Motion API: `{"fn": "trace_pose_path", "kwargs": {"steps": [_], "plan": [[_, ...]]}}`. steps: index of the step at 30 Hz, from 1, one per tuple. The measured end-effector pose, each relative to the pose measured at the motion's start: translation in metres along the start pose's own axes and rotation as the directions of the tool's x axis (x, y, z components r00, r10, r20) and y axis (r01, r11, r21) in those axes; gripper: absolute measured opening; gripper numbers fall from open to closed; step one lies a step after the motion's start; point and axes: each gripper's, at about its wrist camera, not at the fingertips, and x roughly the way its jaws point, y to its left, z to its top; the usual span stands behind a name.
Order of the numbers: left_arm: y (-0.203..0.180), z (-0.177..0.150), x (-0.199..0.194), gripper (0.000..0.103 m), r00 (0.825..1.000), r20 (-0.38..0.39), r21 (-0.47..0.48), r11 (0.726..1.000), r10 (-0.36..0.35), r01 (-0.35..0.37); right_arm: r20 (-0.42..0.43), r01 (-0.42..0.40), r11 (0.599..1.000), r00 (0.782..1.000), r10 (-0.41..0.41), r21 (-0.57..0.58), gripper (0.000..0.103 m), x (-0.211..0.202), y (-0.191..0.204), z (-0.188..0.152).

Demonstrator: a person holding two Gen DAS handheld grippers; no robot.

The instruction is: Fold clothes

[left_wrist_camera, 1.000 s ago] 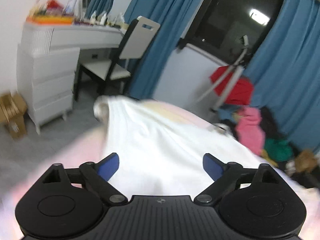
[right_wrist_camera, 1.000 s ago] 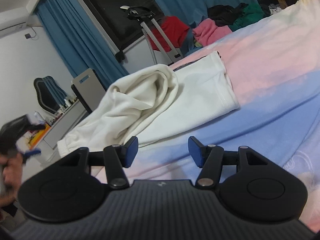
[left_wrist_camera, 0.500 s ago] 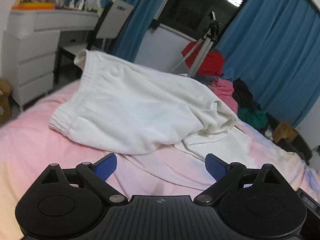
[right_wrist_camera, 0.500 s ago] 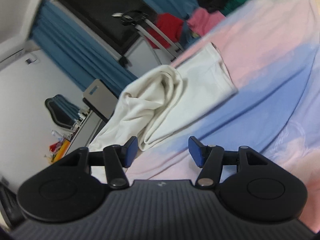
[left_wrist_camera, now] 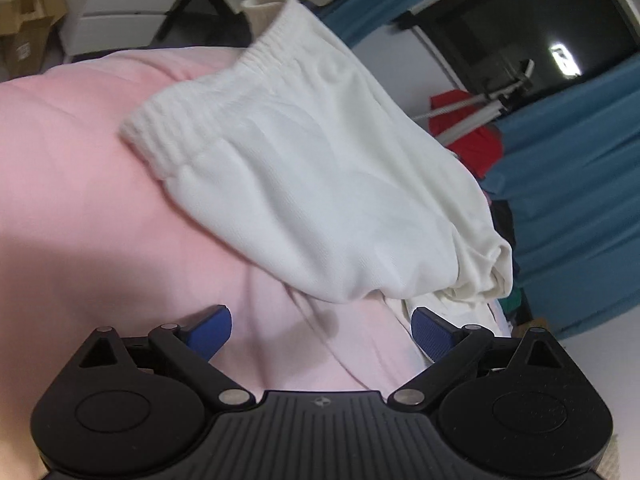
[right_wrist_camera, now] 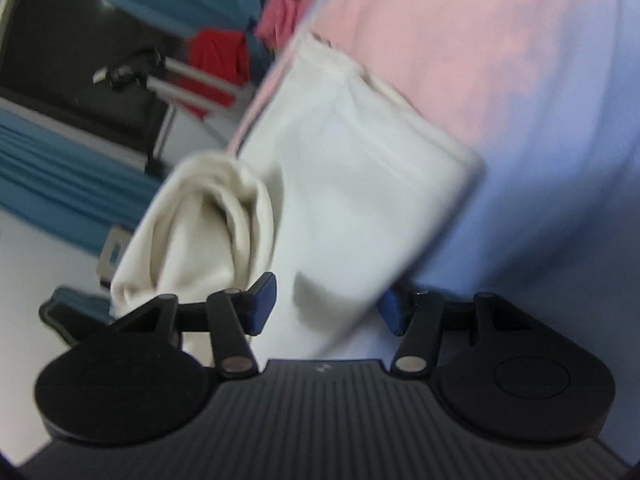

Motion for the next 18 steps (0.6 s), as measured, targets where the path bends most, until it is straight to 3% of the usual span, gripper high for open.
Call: {"fn": "trace_pose_path", "kwargs": {"steps": [5,9,10,11,13,18], "plan": [[0.005,0.006,0.011,0.098,1.000,0.015,-0.020,1.000,-0.023,0.023,0.123,-0.016,0.999,0.992,0.020,-0.027,0.055,0.002,0.012,0.004],[0.007,0.004,0.014,0.098,0.999,0.026,-0.021,0.999,-0.037,0.038,0.093,0.090,0.990,0.992,-0.080,-0.111,0.053,0.024,0.018,0.008],[0.006,0.003,0.014,0.098,0.999,0.032,-0.012,0.999,-0.040,0.040,0.090,0.115,0.983,0.991,-0.103,-0.140,0.049,0.028,0.022,0.010],[0.006,0.003,0.015,0.098,0.998,0.036,-0.005,0.999,-0.043,0.043,0.096,0.127,0.980,0.989,-0.112,-0.156,0.029,0.028,0.028,0.013],[0.004,0.004,0.016,0.098,0.998,0.047,0.005,0.999,-0.048,0.048,0.098,0.122,0.982,0.989,-0.109,-0.143,0.014,0.023,0.034,0.025],[0.001,0.012,0.015,0.098,0.996,0.080,0.019,0.999,-0.049,0.048,0.157,0.090,0.976,0.986,-0.059,-0.198,0.009,-0.009,0.058,0.060]]}}
